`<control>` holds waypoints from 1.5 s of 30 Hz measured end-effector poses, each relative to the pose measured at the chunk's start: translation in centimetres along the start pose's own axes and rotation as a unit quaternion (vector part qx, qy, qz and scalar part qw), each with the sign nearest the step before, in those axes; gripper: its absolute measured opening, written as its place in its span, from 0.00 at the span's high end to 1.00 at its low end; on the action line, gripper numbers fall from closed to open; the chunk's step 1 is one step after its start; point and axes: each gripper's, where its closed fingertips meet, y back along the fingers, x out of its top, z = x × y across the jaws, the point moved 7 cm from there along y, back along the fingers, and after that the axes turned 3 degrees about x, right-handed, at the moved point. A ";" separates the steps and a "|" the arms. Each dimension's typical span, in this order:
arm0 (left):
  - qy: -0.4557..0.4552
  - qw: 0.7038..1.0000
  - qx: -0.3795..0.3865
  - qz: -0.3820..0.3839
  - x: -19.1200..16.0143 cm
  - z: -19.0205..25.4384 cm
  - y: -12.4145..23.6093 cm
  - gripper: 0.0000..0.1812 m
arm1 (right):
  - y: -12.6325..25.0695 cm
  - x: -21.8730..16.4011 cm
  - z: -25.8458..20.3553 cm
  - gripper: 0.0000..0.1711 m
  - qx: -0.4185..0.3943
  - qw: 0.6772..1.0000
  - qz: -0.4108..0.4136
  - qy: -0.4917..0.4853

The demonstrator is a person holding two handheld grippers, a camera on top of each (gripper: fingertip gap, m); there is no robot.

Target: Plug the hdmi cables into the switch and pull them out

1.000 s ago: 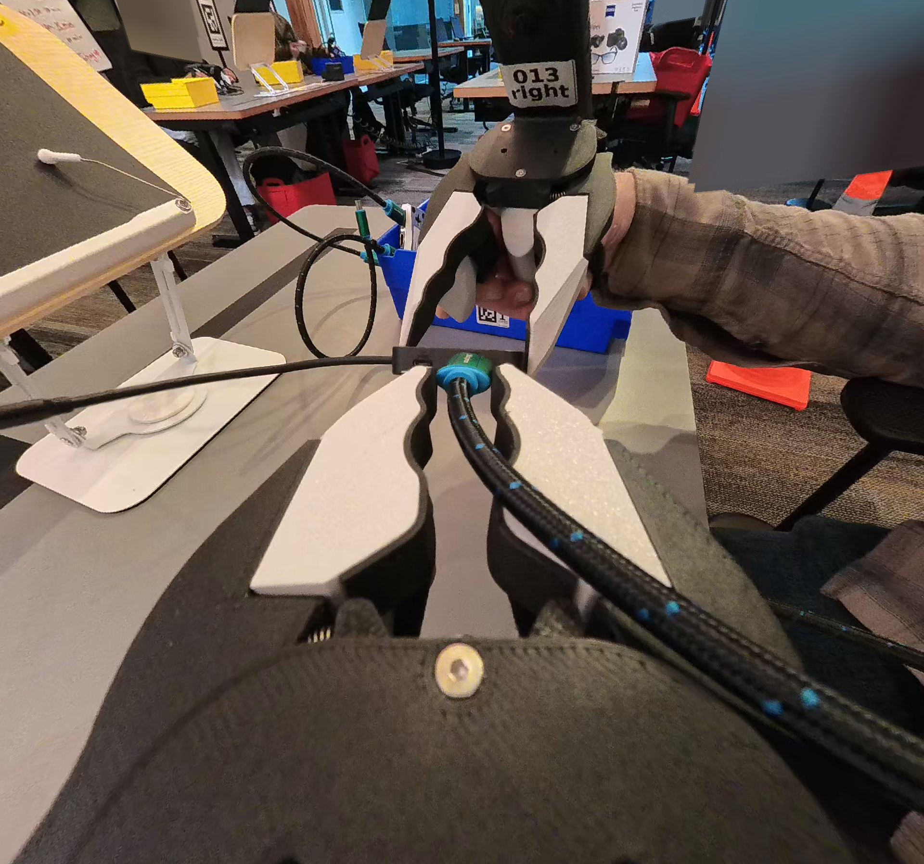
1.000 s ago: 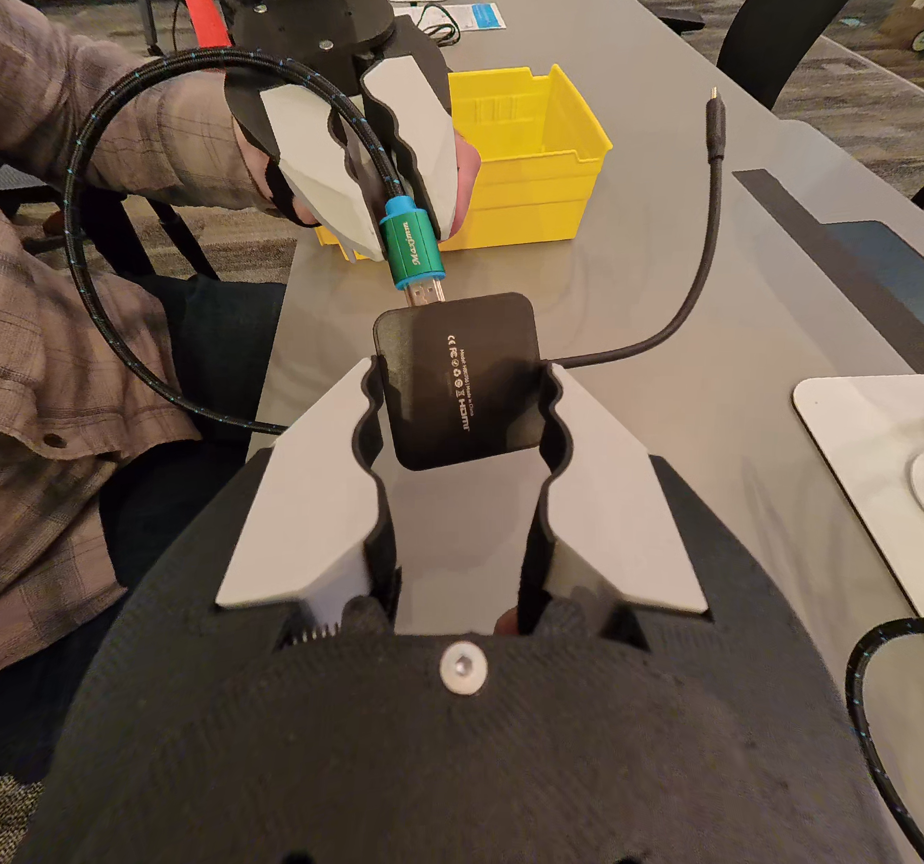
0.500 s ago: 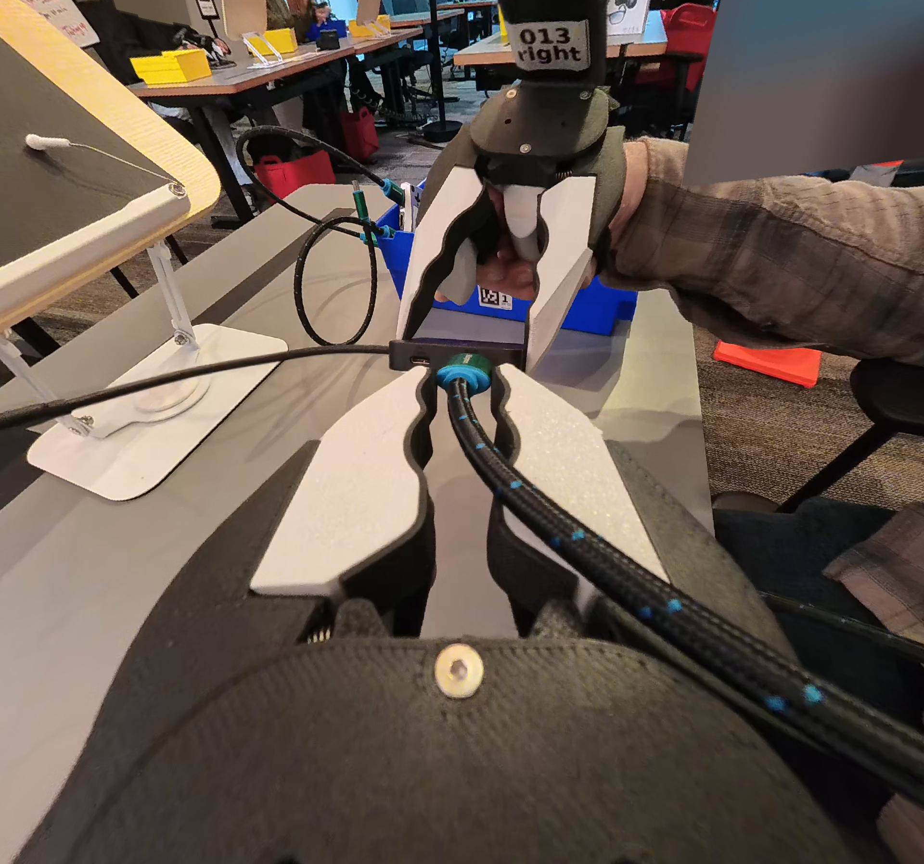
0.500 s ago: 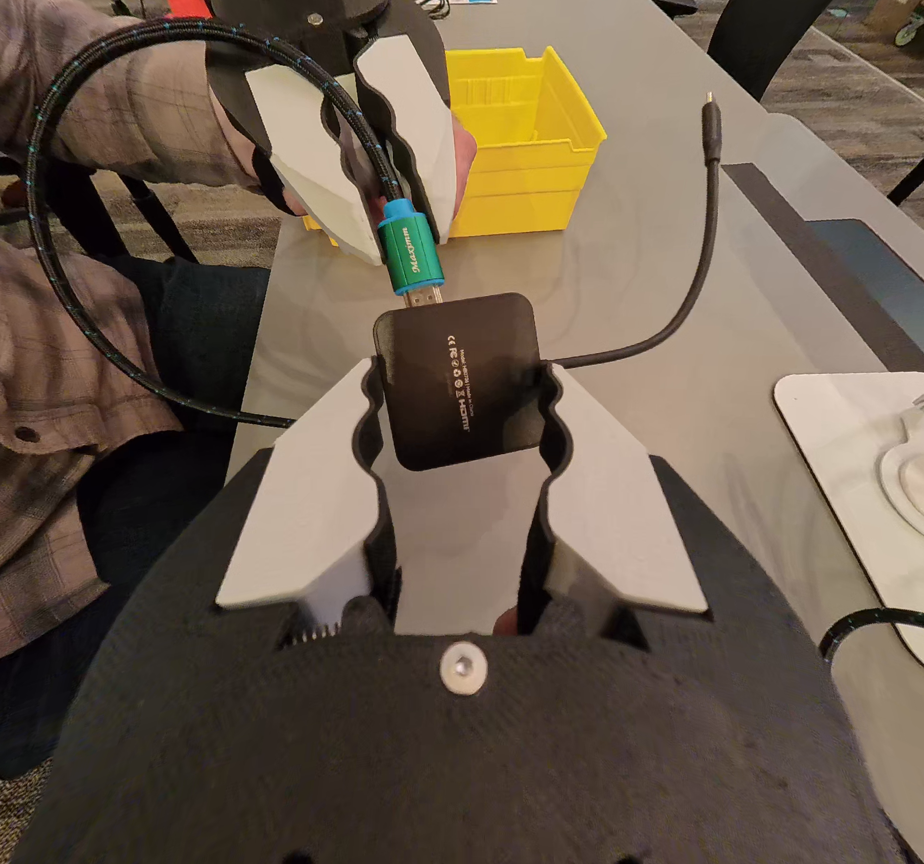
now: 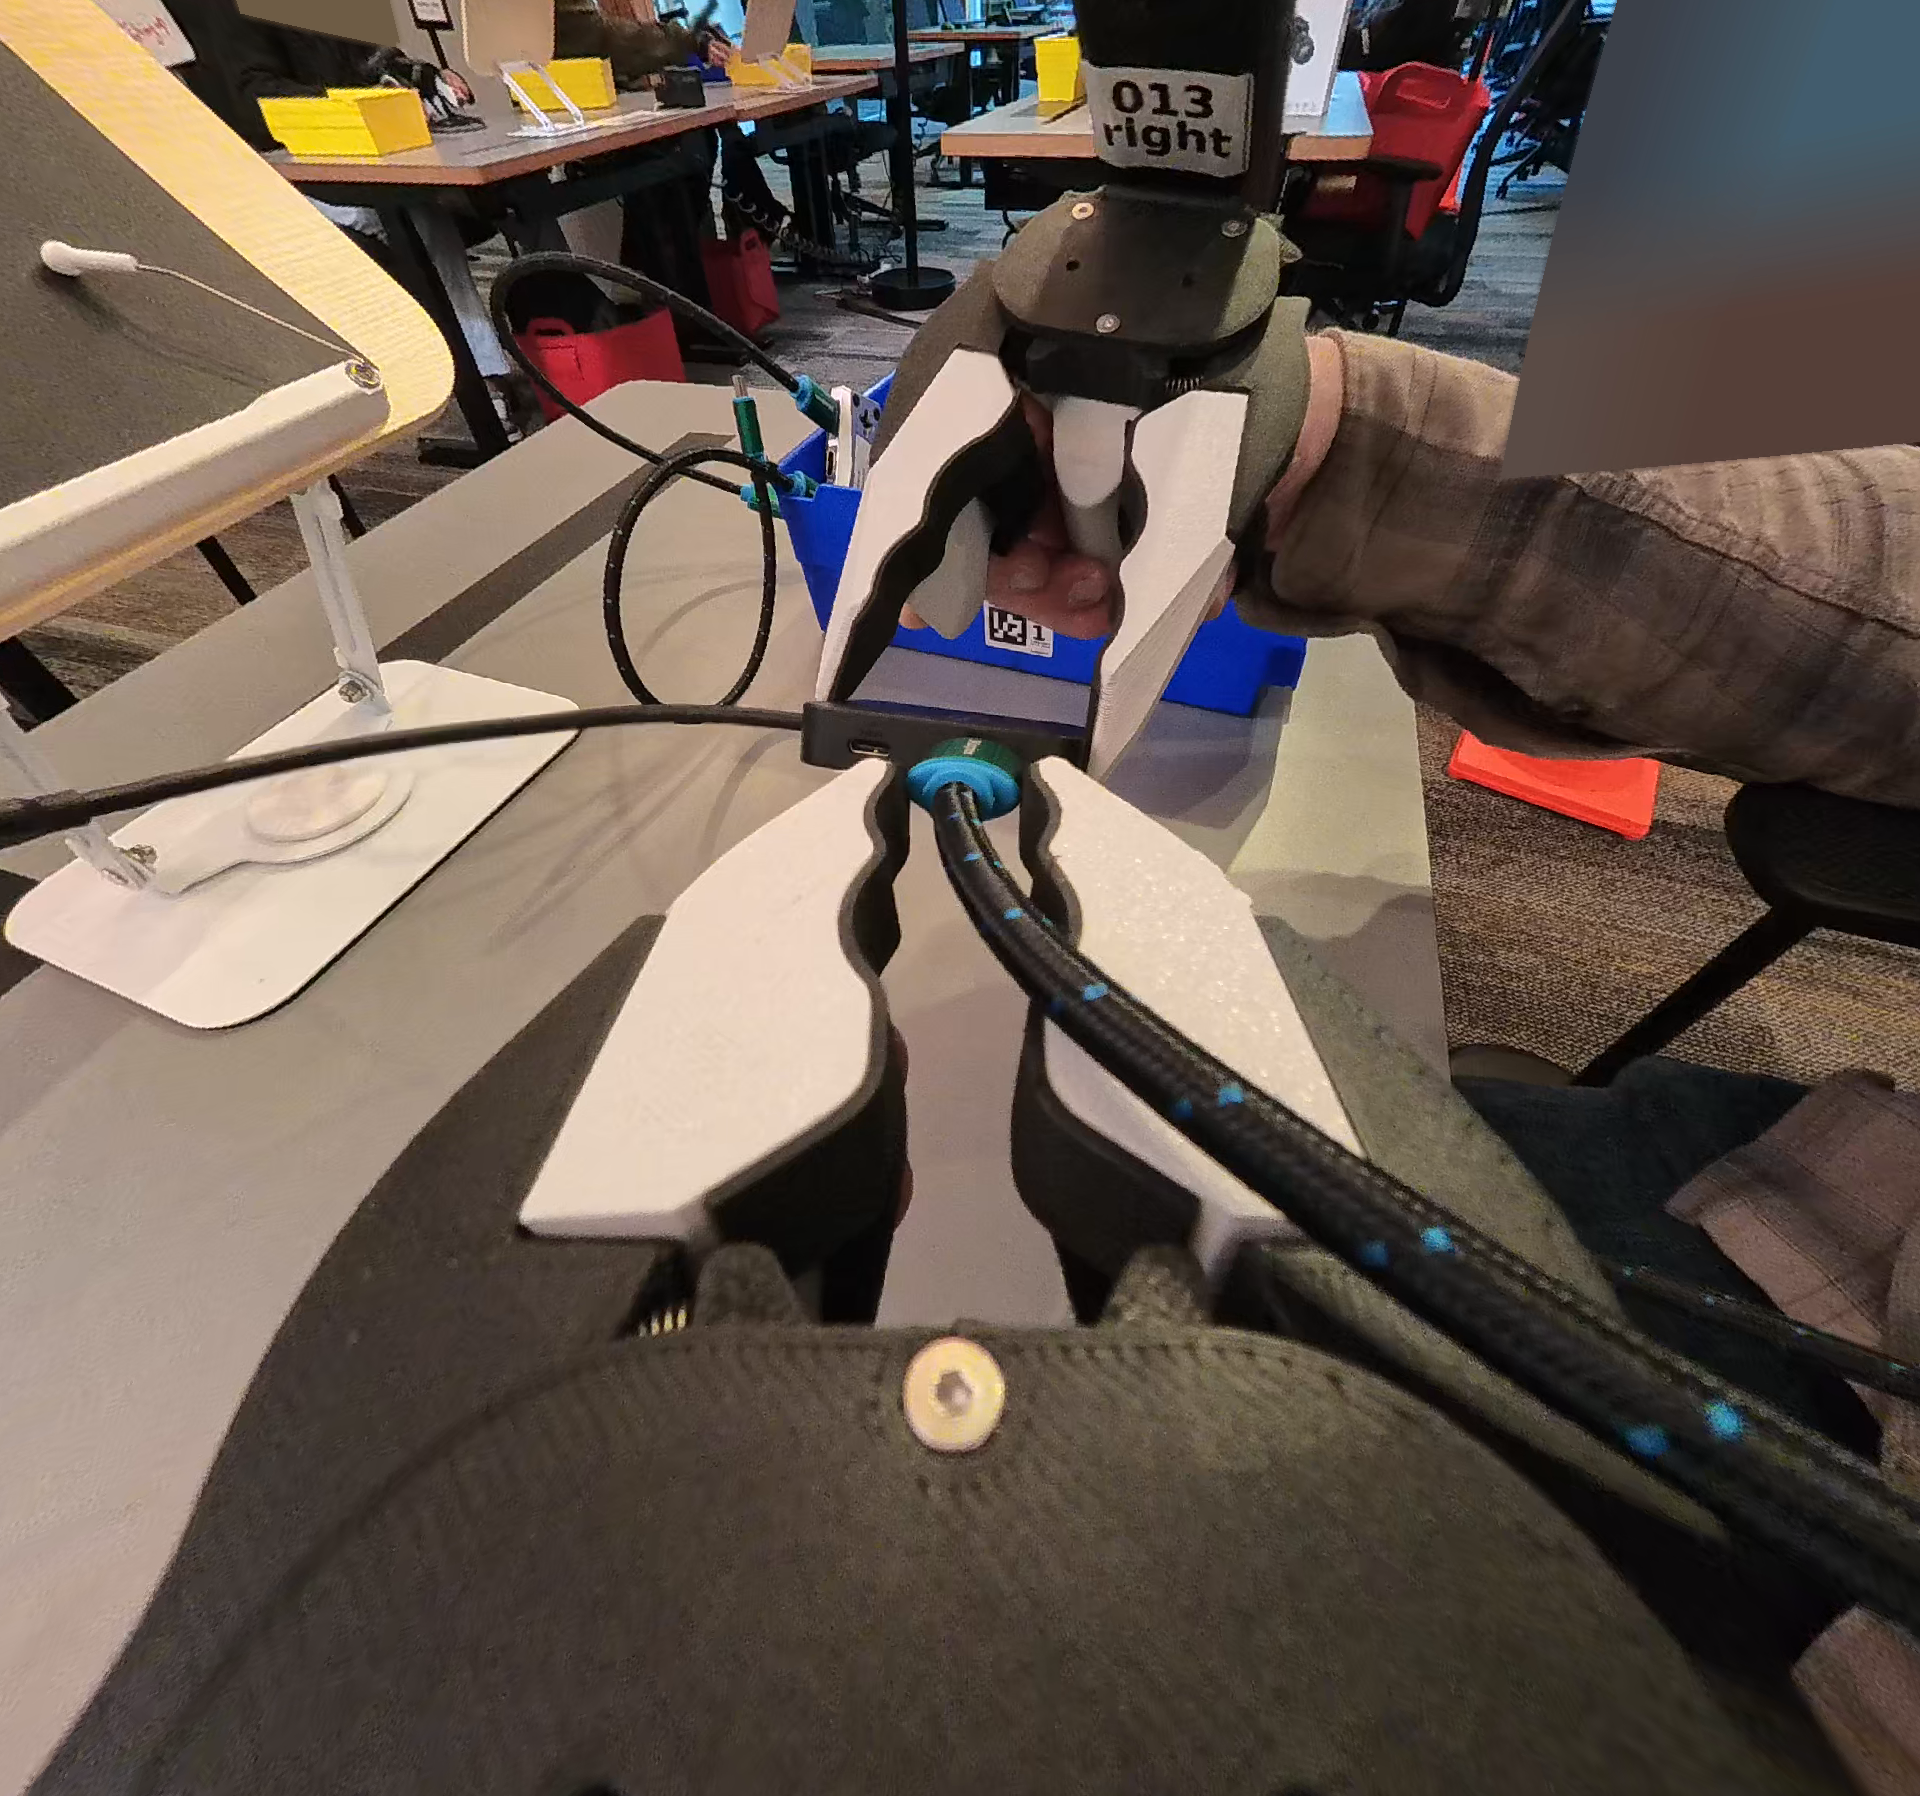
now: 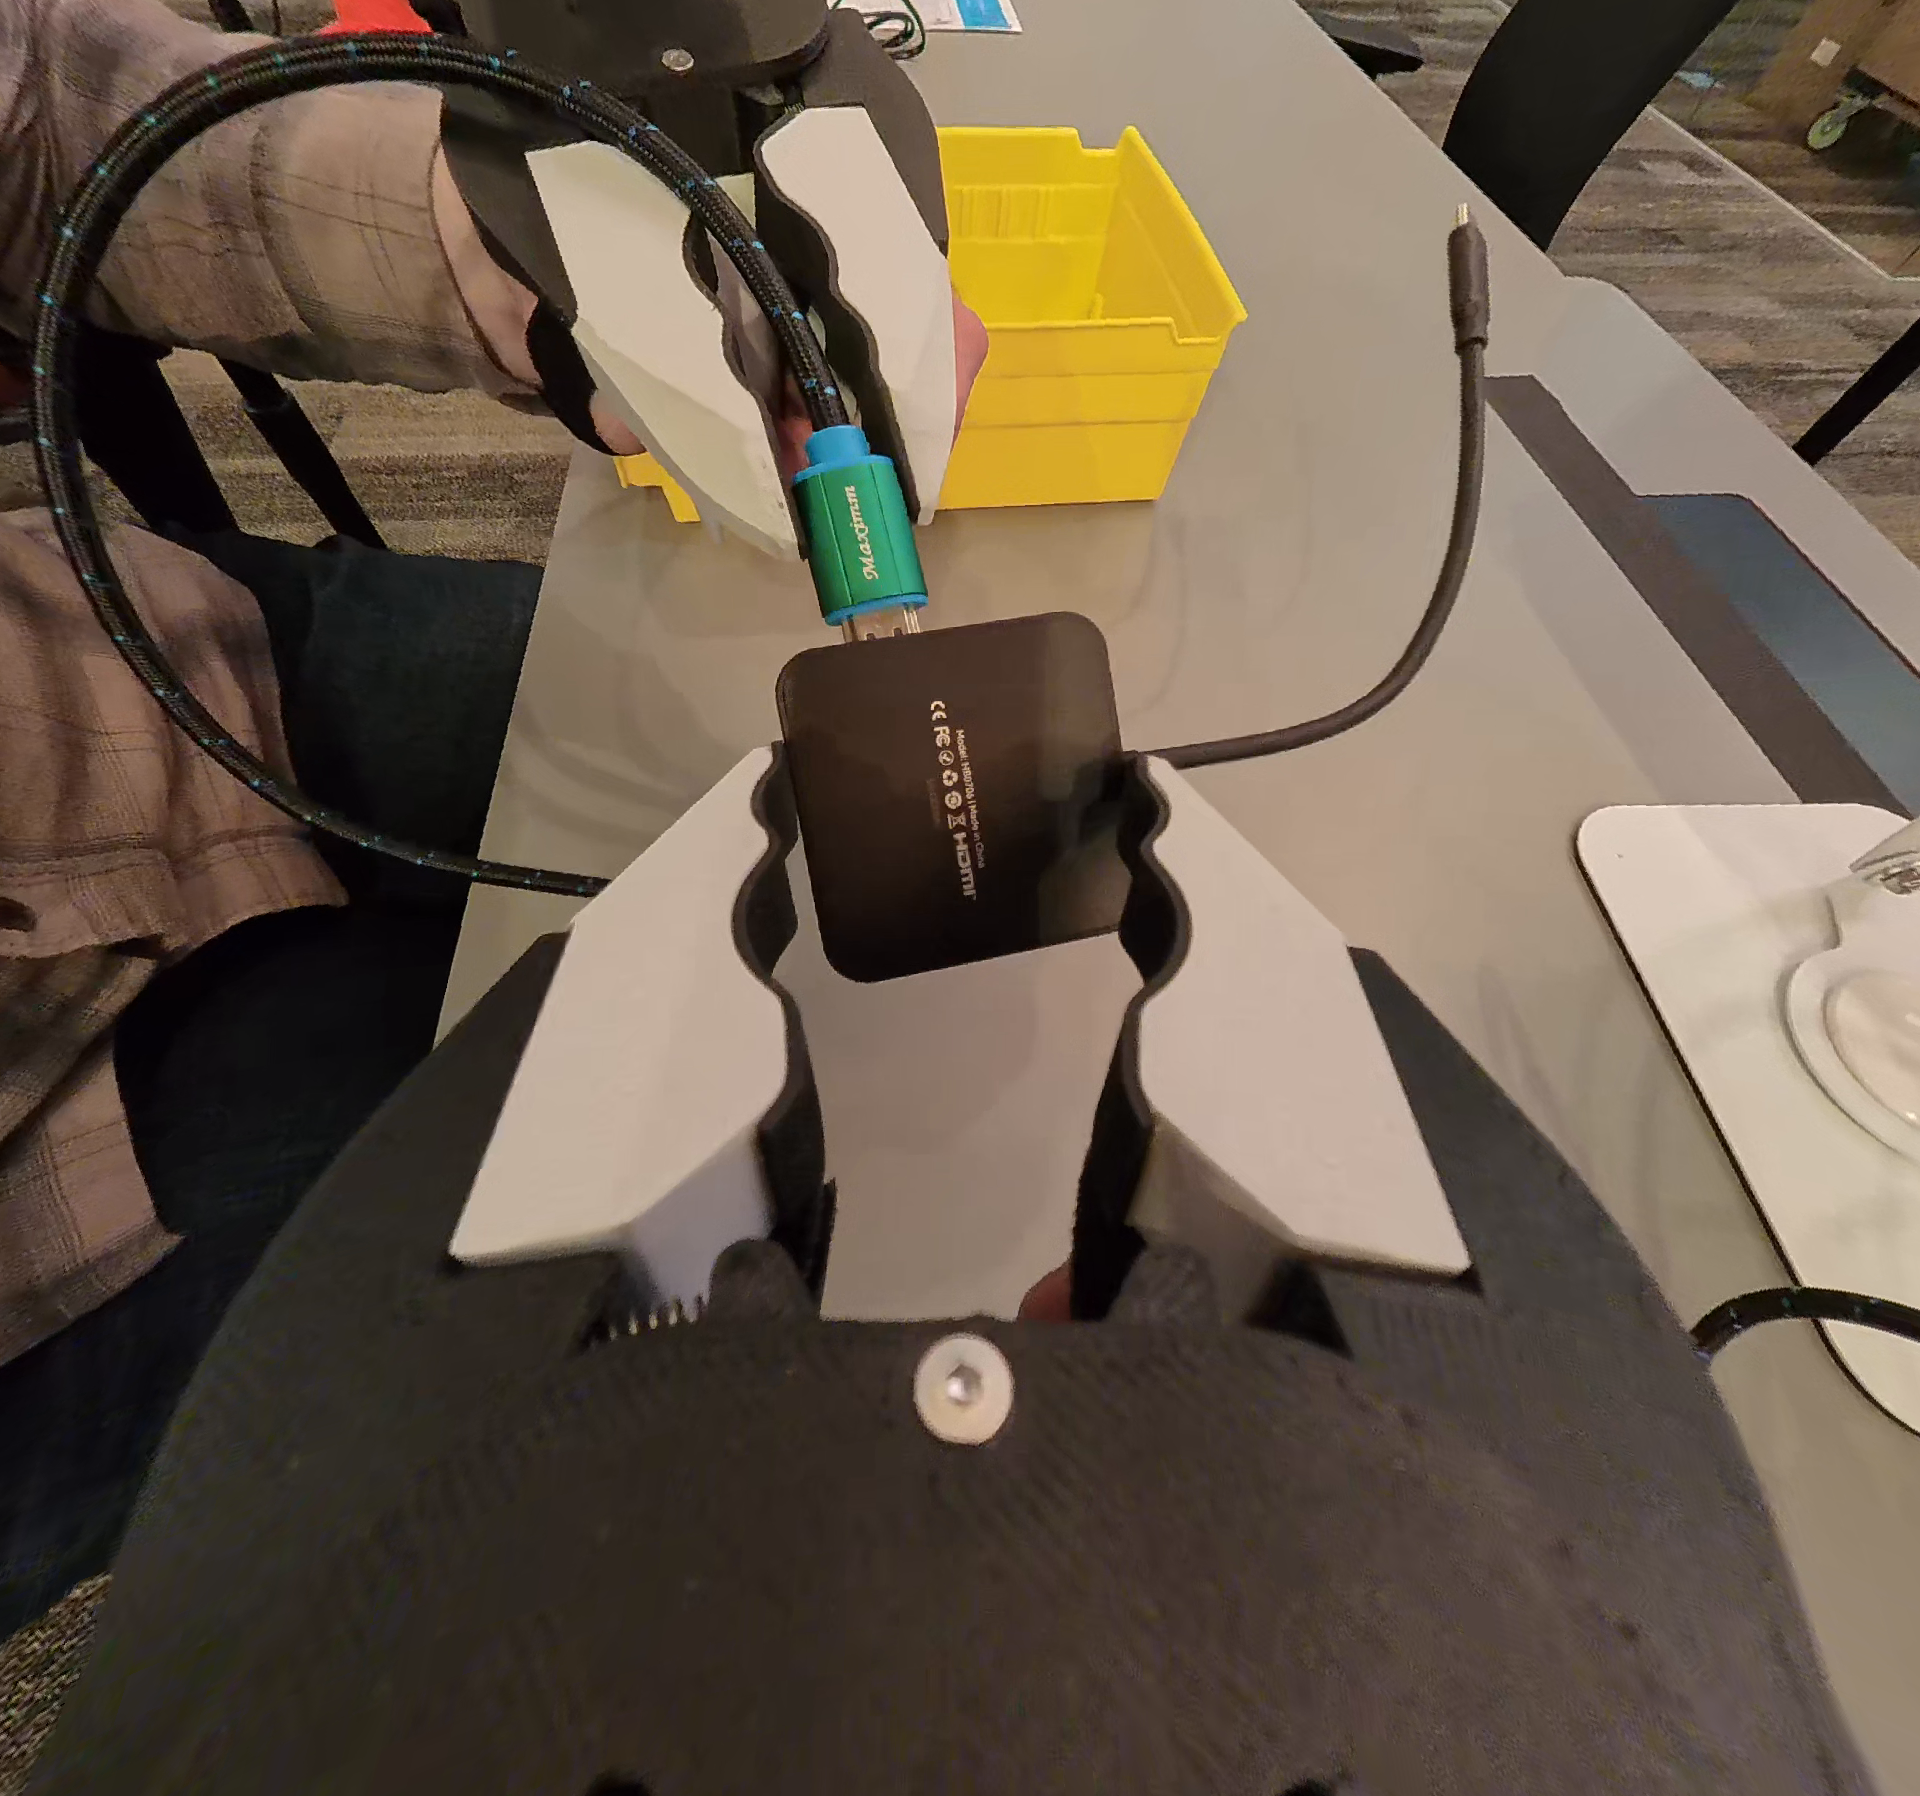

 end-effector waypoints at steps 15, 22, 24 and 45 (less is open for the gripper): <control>0.003 1.000 -0.004 -0.009 -0.1 0.0 0.0 0.89 | -0.4 0.5 -0.1 0.65 -0.004 1.000 -0.012 0.018; 0.001 1.000 0.002 -0.007 0.0 0.0 -0.1 0.89 | -0.4 0.6 0.0 0.65 -0.011 1.000 -0.017 0.020; -0.002 1.000 0.010 -0.006 0.0 -0.2 -0.1 0.89 | -0.3 0.7 0.2 0.65 -0.017 1.000 -0.012 0.018; -0.001 0.994 0.097 0.048 3.3 -4.4 4.6 0.89 | 13.3 4.2 4.4 0.65 -0.285 0.950 0.112 -0.059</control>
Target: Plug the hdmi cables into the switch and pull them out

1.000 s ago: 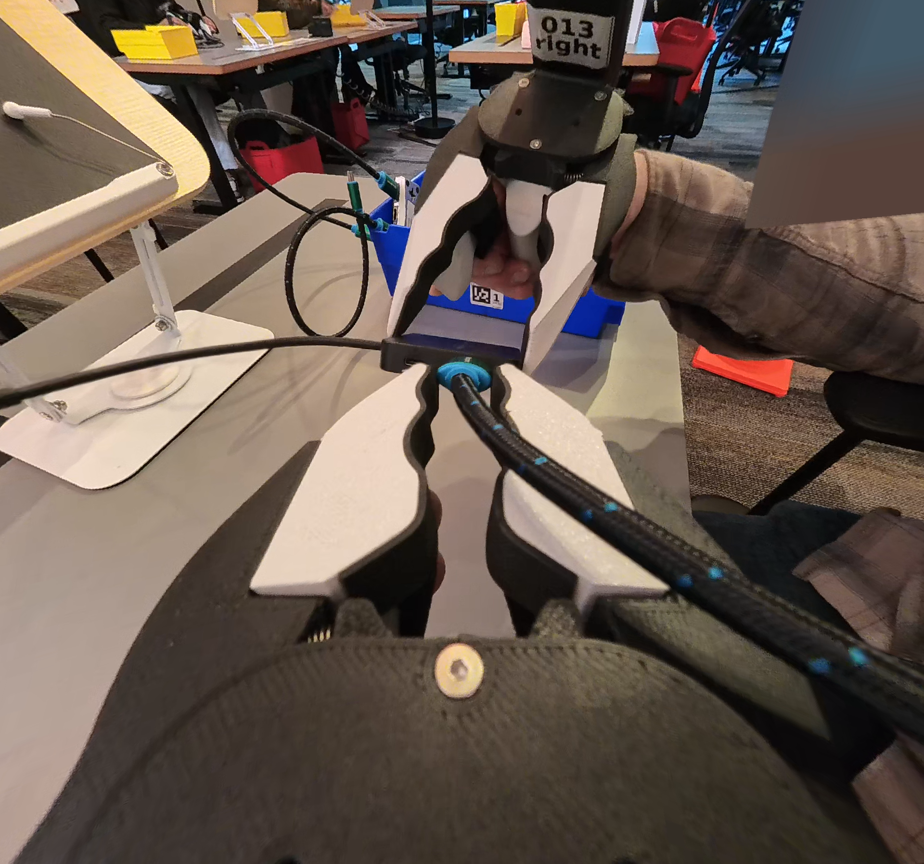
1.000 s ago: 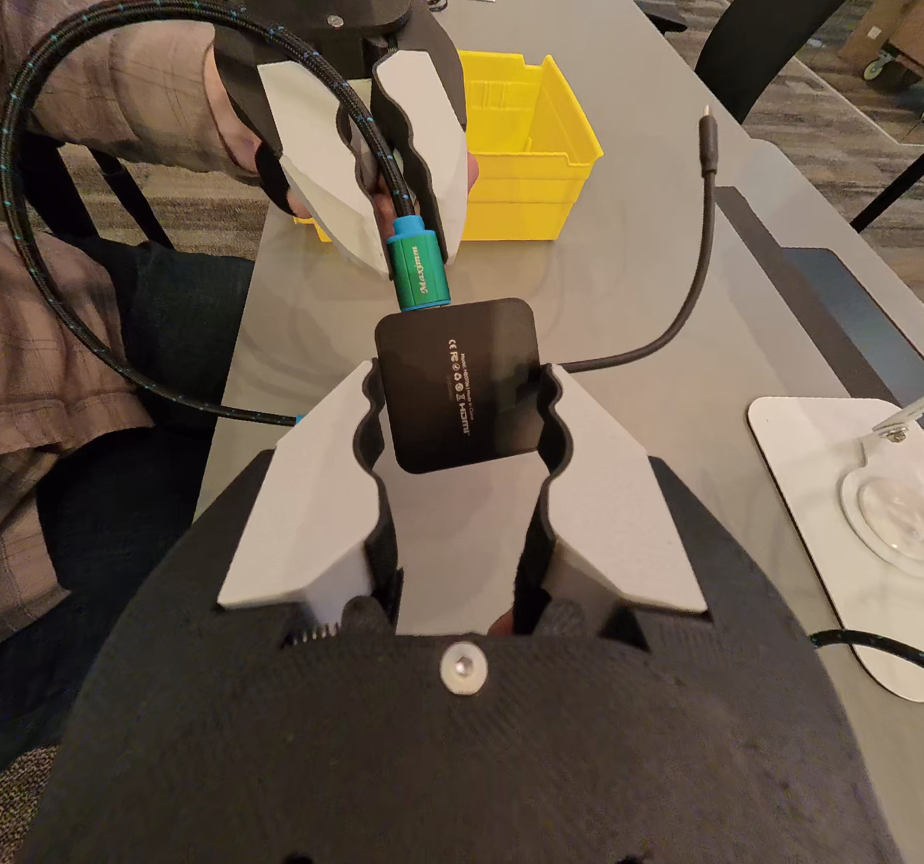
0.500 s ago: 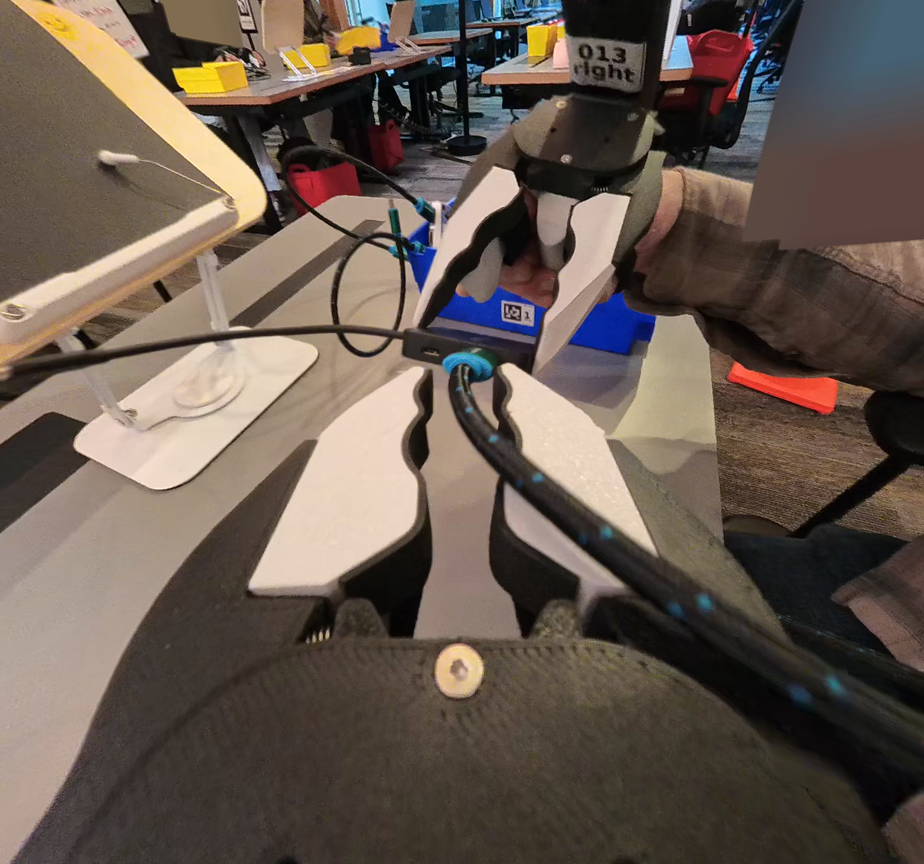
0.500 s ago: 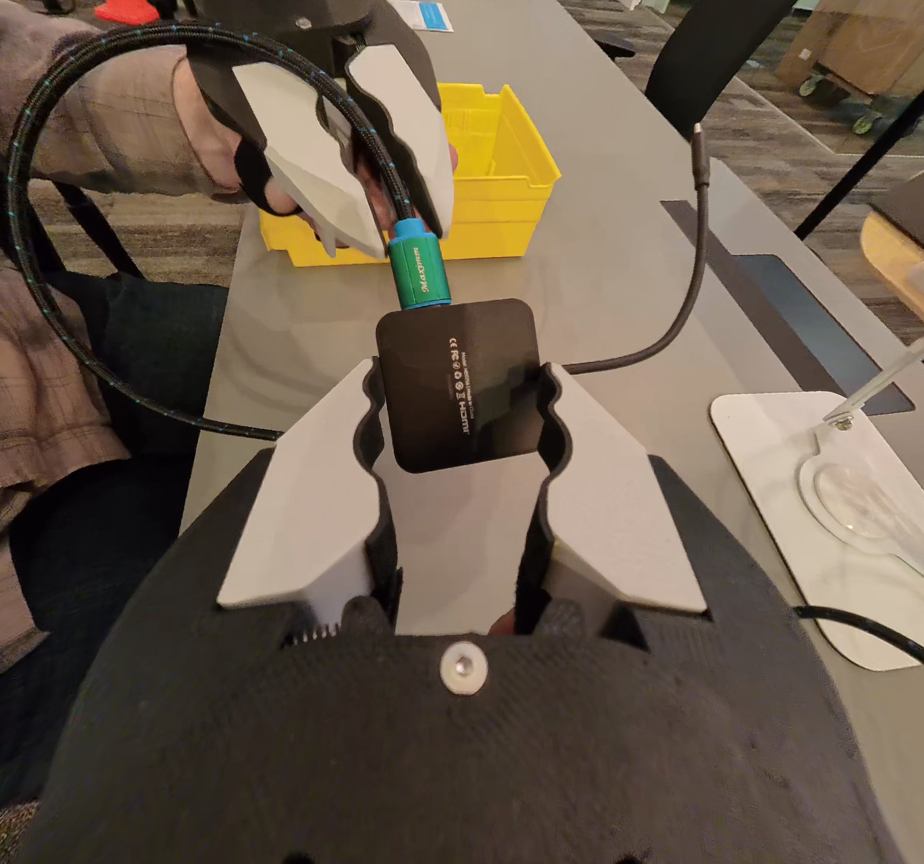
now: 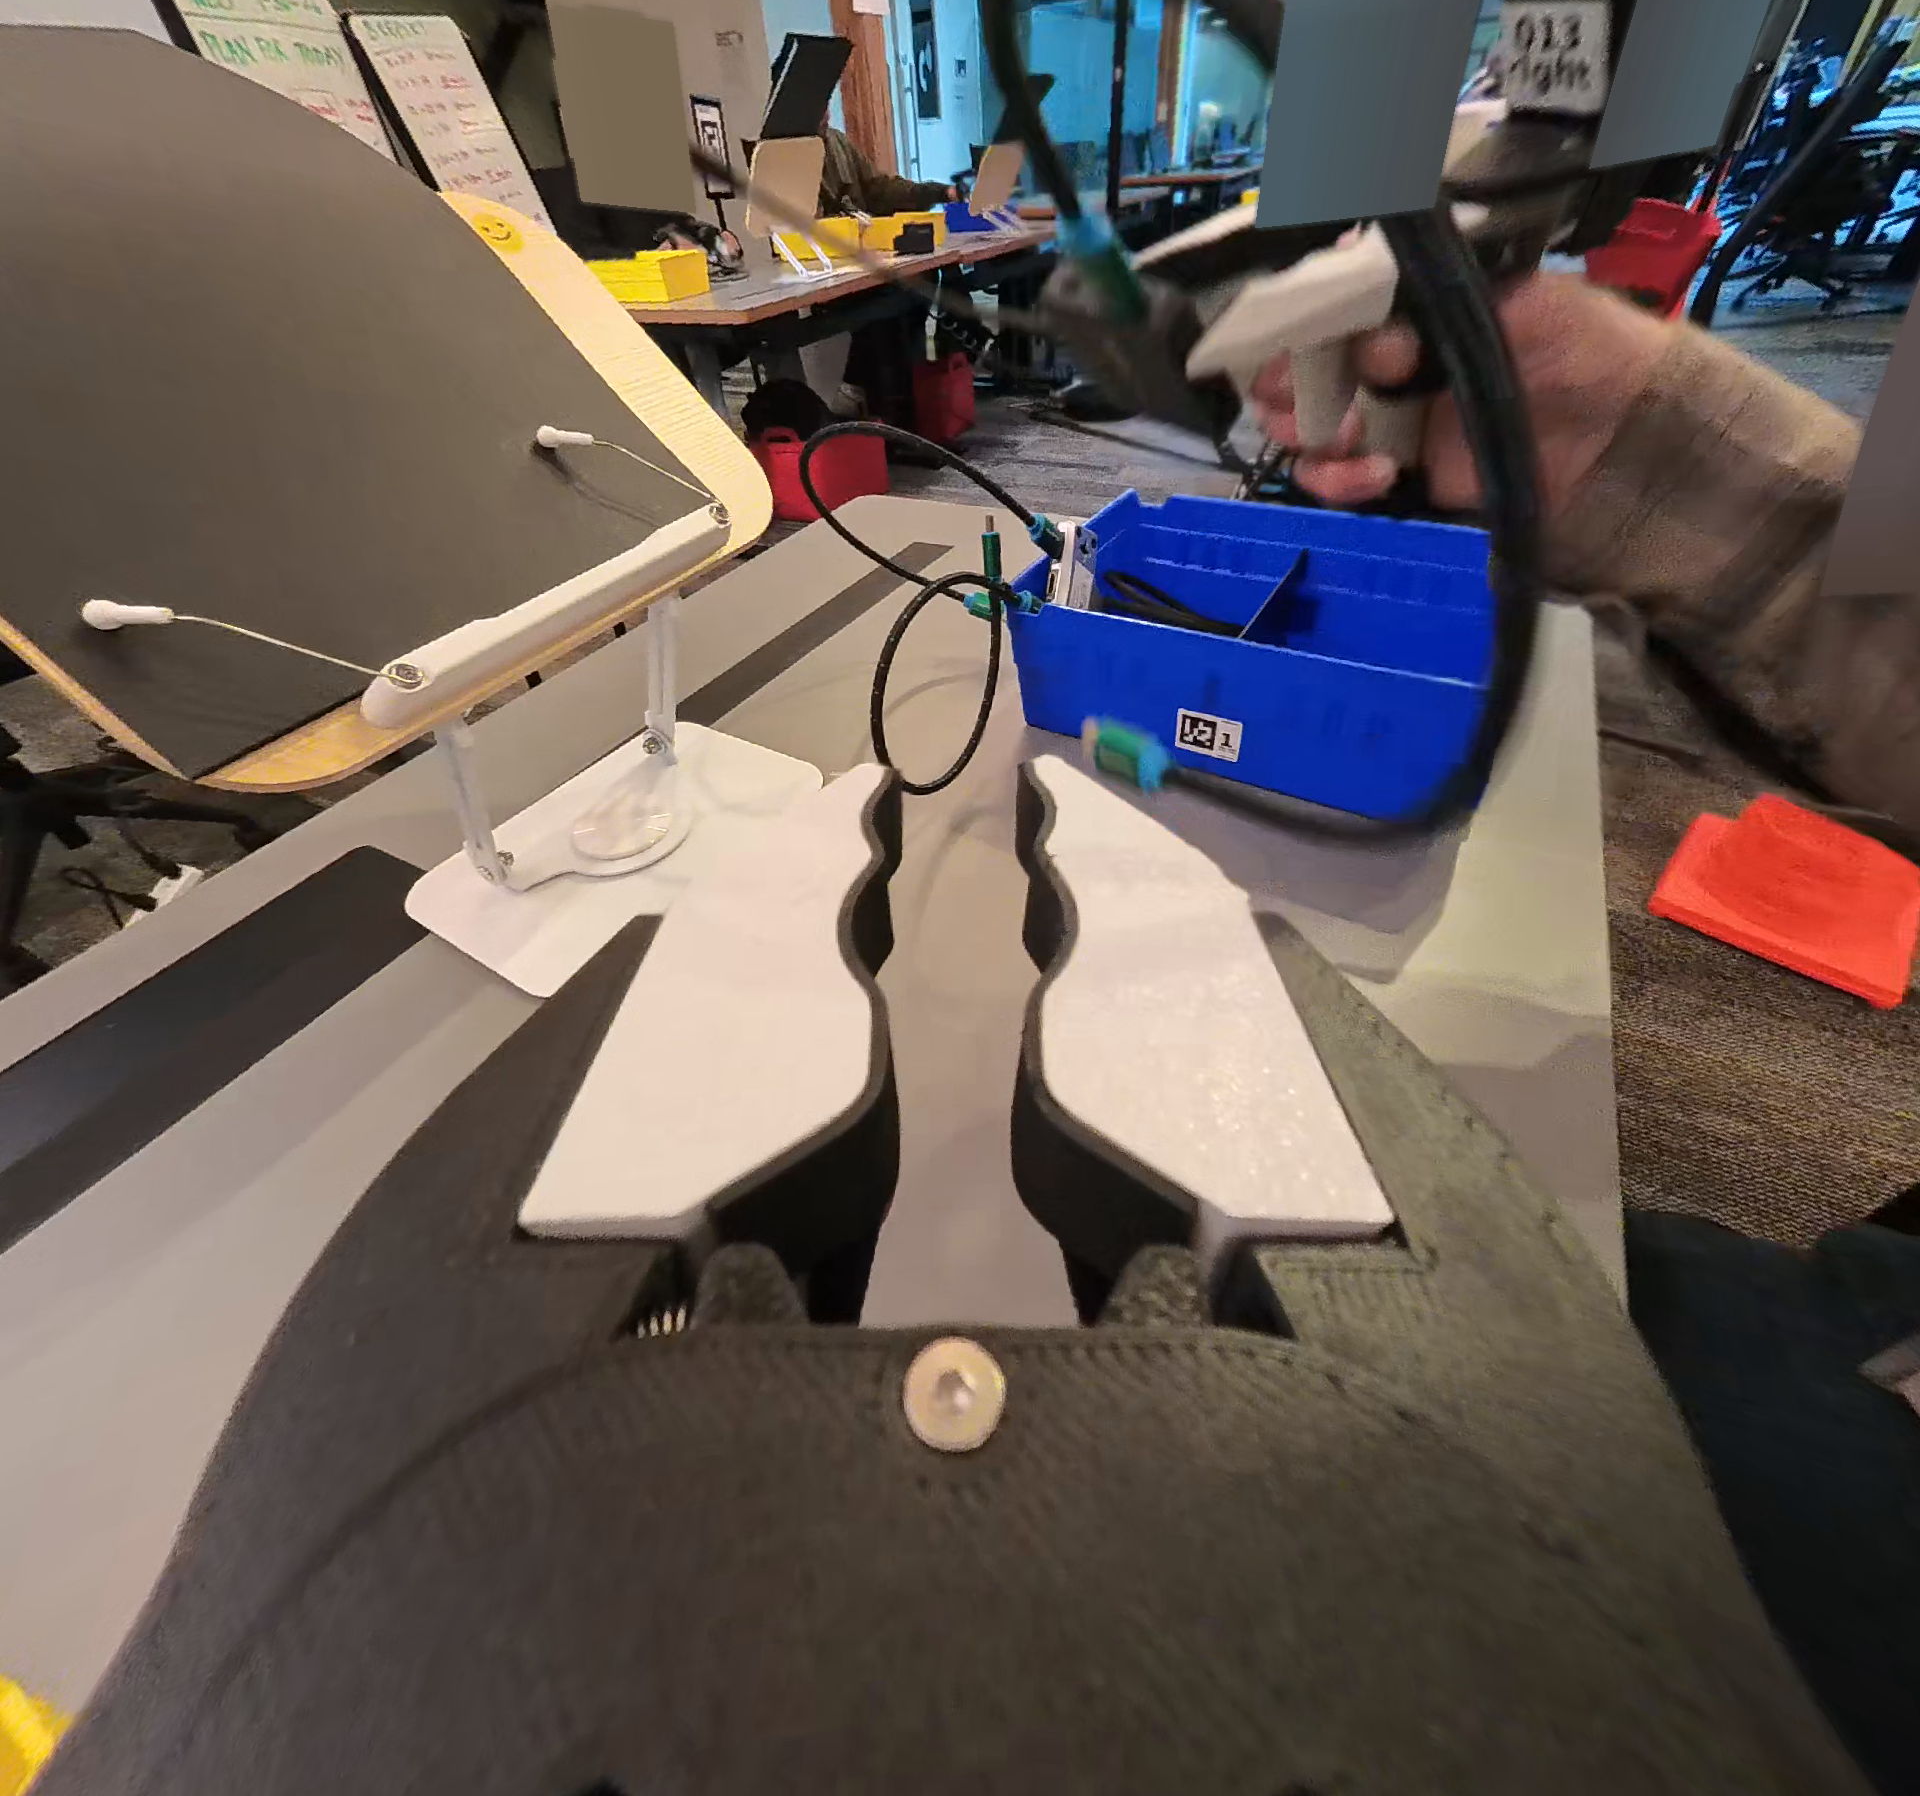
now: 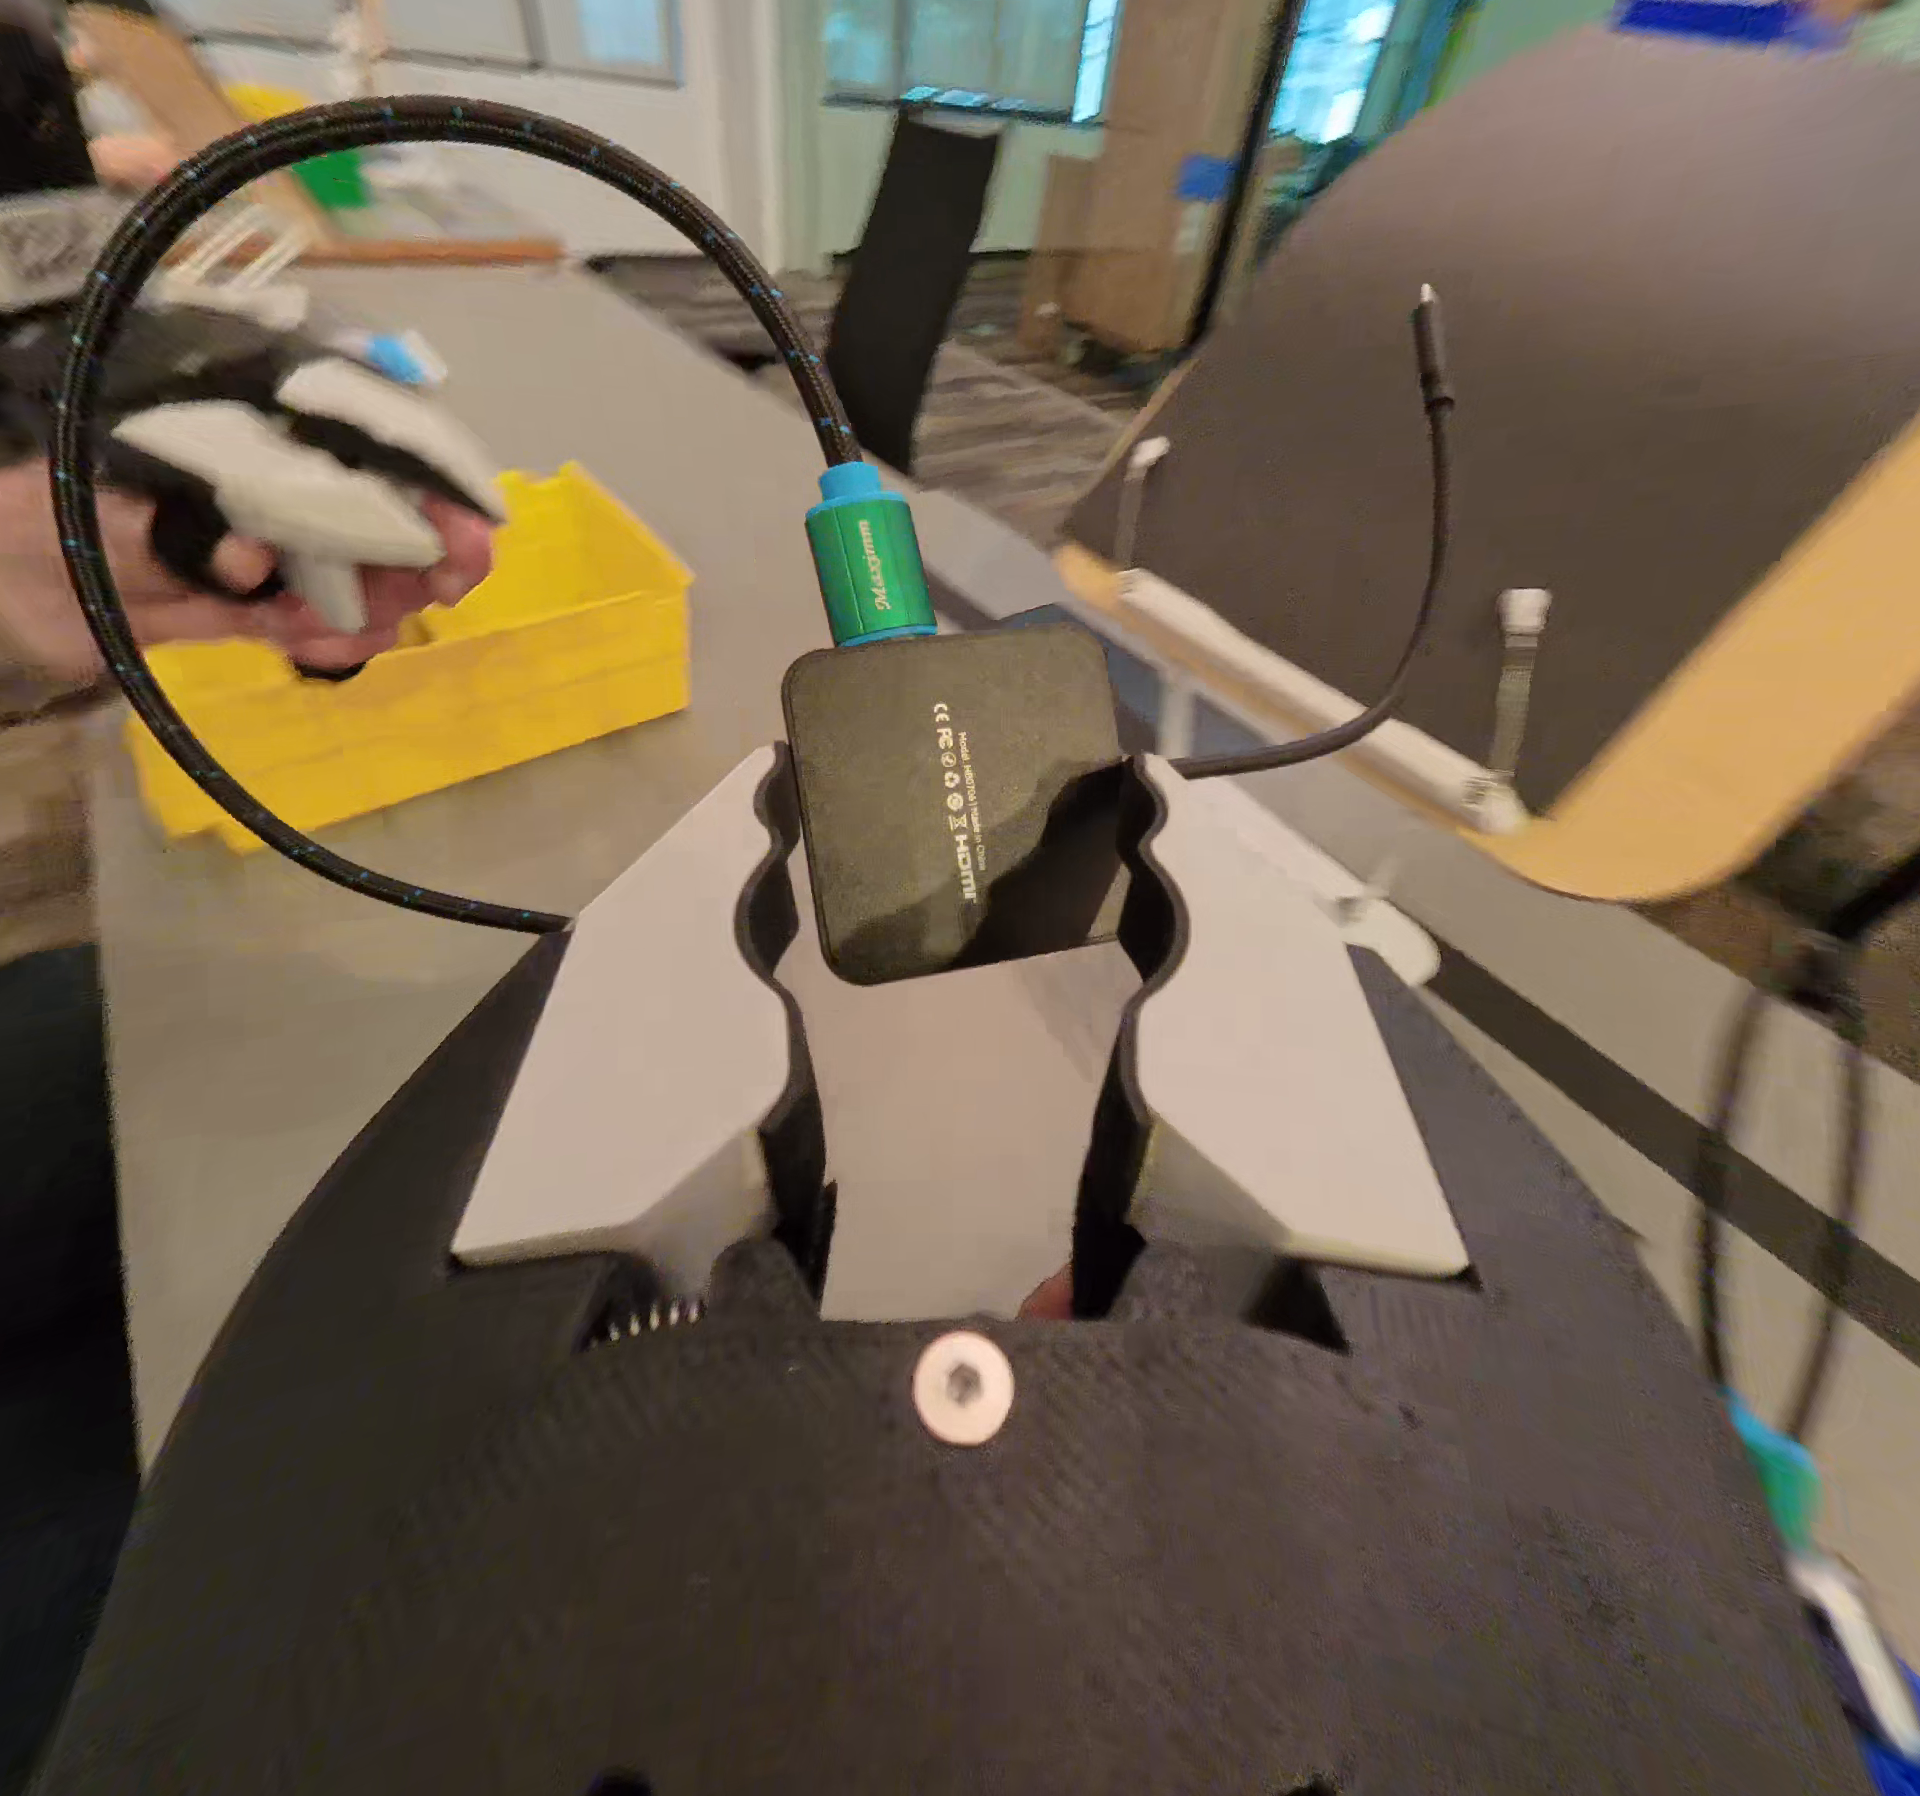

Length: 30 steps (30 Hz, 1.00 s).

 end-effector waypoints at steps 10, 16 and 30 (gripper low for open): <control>-0.011 1.000 0.007 -0.016 -0.7 0.4 -0.6 0.89 | 13.2 2.0 8.9 0.65 -0.343 0.938 0.040 0.023; -0.016 0.999 0.002 -0.034 -1.5 0.9 -1.3 0.90 | 16.2 1.1 10.7 0.65 -0.427 0.890 -0.100 0.125; -0.036 0.998 0.003 -0.054 -2.2 1.4 -1.6 0.90 | 12.7 -7.9 13.1 0.65 -0.371 0.819 -0.361 0.247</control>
